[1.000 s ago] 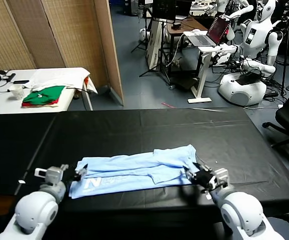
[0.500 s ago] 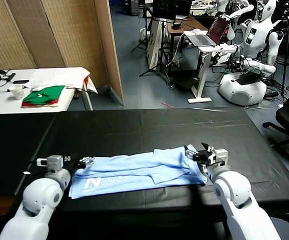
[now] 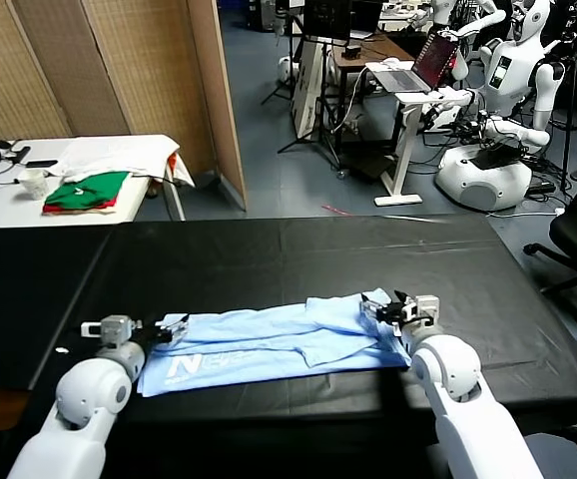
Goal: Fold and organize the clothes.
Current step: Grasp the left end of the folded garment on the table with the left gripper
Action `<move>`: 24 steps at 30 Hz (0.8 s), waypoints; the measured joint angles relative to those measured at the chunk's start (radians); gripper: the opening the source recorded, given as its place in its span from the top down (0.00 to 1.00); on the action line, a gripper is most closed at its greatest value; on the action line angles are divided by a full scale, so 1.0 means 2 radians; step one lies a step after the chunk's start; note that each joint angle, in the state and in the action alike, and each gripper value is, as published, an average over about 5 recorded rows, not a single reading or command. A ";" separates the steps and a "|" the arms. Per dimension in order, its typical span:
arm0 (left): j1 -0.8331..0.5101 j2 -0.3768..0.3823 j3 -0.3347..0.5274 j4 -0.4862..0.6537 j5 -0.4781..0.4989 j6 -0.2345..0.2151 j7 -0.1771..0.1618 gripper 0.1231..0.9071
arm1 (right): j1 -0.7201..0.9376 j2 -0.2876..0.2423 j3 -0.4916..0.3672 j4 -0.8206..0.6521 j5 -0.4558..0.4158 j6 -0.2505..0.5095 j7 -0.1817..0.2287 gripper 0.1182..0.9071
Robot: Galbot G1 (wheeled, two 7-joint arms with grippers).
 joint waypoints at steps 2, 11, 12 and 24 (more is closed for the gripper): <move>0.001 -0.001 0.000 0.000 0.003 0.000 0.000 0.38 | -0.001 0.003 0.001 -0.001 -0.003 0.003 0.000 0.79; -0.005 -0.011 0.008 0.002 0.024 0.001 0.010 0.96 | -0.018 0.020 0.012 0.007 -0.025 0.030 0.015 0.97; -0.007 -0.012 0.009 0.003 0.030 0.001 0.013 0.97 | -0.021 0.023 0.014 0.008 -0.028 0.035 0.019 0.97; -0.054 -0.037 0.035 0.047 0.081 -0.038 0.024 0.97 | -0.031 0.043 0.026 0.000 -0.032 0.058 0.039 0.97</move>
